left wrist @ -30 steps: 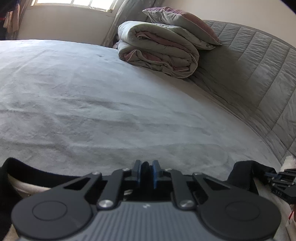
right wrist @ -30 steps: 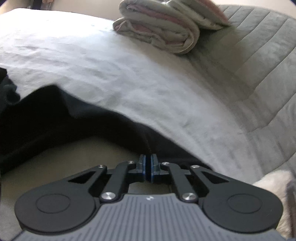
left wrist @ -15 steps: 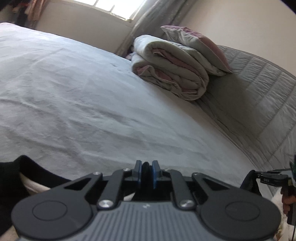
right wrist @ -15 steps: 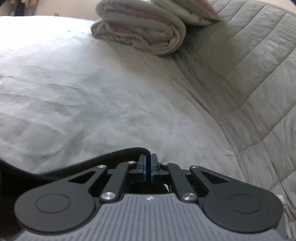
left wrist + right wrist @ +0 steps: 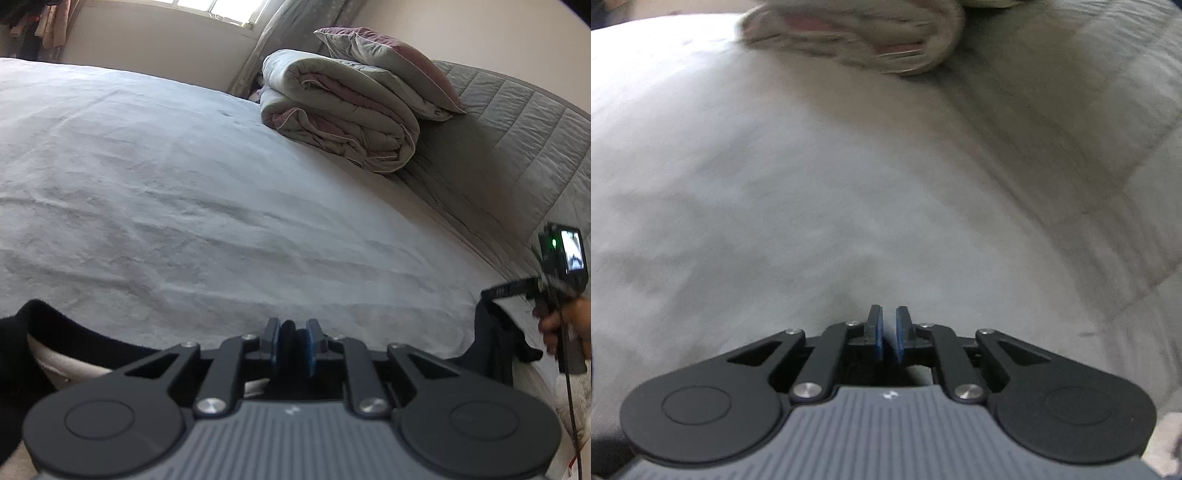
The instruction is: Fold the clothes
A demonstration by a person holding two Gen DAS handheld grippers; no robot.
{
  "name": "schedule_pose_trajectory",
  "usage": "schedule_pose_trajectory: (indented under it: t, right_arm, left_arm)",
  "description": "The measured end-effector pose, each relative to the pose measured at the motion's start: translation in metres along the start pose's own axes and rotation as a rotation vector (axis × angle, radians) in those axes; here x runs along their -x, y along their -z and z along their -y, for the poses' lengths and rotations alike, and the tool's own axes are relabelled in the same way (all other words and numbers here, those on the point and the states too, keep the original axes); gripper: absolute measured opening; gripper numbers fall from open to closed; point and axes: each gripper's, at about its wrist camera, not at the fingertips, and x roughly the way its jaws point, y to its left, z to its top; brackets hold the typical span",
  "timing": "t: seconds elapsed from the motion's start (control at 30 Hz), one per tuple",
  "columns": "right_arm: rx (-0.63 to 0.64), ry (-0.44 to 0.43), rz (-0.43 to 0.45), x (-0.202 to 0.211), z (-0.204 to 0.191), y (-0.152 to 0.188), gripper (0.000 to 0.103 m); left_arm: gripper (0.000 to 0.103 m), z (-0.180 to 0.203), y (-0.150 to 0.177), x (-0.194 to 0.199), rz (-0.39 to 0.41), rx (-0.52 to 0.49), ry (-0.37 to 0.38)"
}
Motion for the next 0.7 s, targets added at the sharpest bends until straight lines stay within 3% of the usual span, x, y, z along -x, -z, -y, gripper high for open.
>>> schedule_pose_trajectory:
  t: [0.07, 0.13, 0.17, 0.3, 0.4, 0.53, 0.6, 0.7]
  right_arm:
    - [-0.038, 0.023, 0.011, 0.003, 0.011, -0.005, 0.017]
    - [-0.082, 0.015, 0.036, 0.012, 0.023, -0.005, 0.030]
    - [-0.108, 0.010, 0.047, 0.017, 0.029, -0.003, 0.043]
    - [-0.190, -0.065, 0.056, 0.034, 0.045, 0.017, 0.043]
    - [-0.214, -0.122, 0.046, 0.049, 0.052, 0.041, 0.043]
    - [-0.242, -0.196, 0.069, 0.068, 0.051, 0.053, 0.040]
    - [-0.280, -0.259, 0.075, 0.072, 0.051, 0.052, 0.028]
    - [-0.341, -0.351, 0.053, 0.069, 0.044, 0.045, 0.027]
  left_arm:
    - [0.015, 0.000, 0.000, 0.000, -0.001, -0.001, 0.002]
    - [0.015, -0.001, 0.000, 0.001, -0.001, 0.000, 0.004]
    - [0.015, -0.001, 0.000, 0.001, -0.001, 0.002, 0.005]
    - [0.015, 0.000, -0.001, 0.003, 0.005, 0.003, 0.011]
    - [0.015, 0.003, -0.005, 0.013, 0.054, 0.008, 0.052]
    - [0.015, 0.007, -0.009, 0.028, 0.122, 0.020, 0.187]
    - [0.015, 0.009, -0.008, 0.028, 0.107, 0.022, 0.288]
    - [0.015, 0.017, -0.003, 0.021, 0.046, -0.008, 0.414]
